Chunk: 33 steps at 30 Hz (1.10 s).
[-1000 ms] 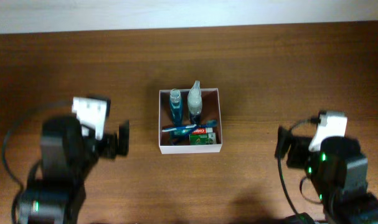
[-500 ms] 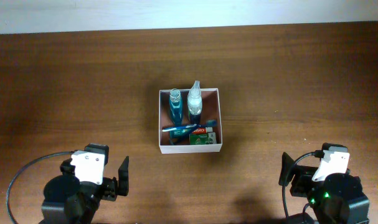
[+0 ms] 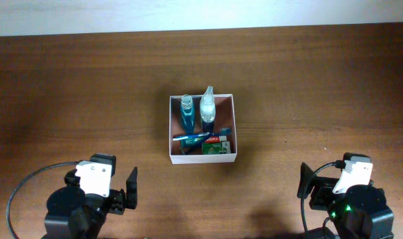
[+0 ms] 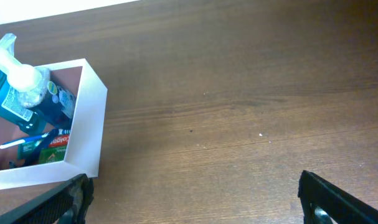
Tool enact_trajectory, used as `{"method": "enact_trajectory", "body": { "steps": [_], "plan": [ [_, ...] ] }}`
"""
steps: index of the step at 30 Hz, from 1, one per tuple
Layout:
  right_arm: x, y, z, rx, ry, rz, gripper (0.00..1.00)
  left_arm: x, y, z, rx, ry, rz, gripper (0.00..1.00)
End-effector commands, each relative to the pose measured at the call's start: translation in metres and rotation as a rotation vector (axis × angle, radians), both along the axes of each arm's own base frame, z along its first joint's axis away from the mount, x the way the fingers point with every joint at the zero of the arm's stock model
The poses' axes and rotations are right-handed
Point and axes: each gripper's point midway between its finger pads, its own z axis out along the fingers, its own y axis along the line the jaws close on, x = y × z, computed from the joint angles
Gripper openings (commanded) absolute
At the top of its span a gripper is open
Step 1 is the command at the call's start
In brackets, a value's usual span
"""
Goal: Pack container
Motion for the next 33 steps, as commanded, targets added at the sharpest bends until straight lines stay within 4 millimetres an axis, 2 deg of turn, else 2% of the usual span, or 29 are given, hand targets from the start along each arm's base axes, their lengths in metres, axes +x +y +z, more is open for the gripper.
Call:
{"method": "enact_trajectory", "body": {
  "steps": [1,5,8,13,14,18,23,29,33],
  "plan": [
    [-0.008,-0.004,-0.001,0.000,-0.019,-0.017,0.99,0.000,-0.001,0.000,-0.017,-0.001,0.001,0.99],
    [-0.017,-0.011,0.007,0.015,-0.096,-0.044,0.98,0.000,-0.001,0.000,-0.017,-0.001,0.001,0.99],
    [-0.015,-0.014,0.001,0.016,-0.150,-0.057,0.98,0.000,-0.001,0.000,-0.017,-0.001,0.001,0.99],
    [0.012,0.010,-0.011,-0.049,-0.325,0.123,0.98,0.000,-0.001,0.000,-0.017,-0.001,0.001,0.99],
    [0.023,0.013,-0.014,-0.044,-0.372,0.139,0.98,0.000,-0.001,0.000,-0.017,-0.001,0.001,0.99],
    [0.040,0.016,-0.016,-0.058,-0.448,0.155,0.98,0.000,-0.001,0.000,-0.017,-0.001,0.001,0.99],
    [0.060,0.016,-0.014,-0.180,-0.581,0.185,0.98,0.000,-0.001,0.000,-0.017,-0.001,0.001,0.99],
    [0.072,0.015,-0.031,-0.332,-0.646,0.208,0.98,0.000,-0.001,0.000,-0.017,-0.001,0.001,0.99],
    [0.075,0.013,-0.060,-0.321,-0.569,0.210,0.98,0.000,-0.001,0.000,-0.017,-0.001,0.001,1.00]
  ]
}}
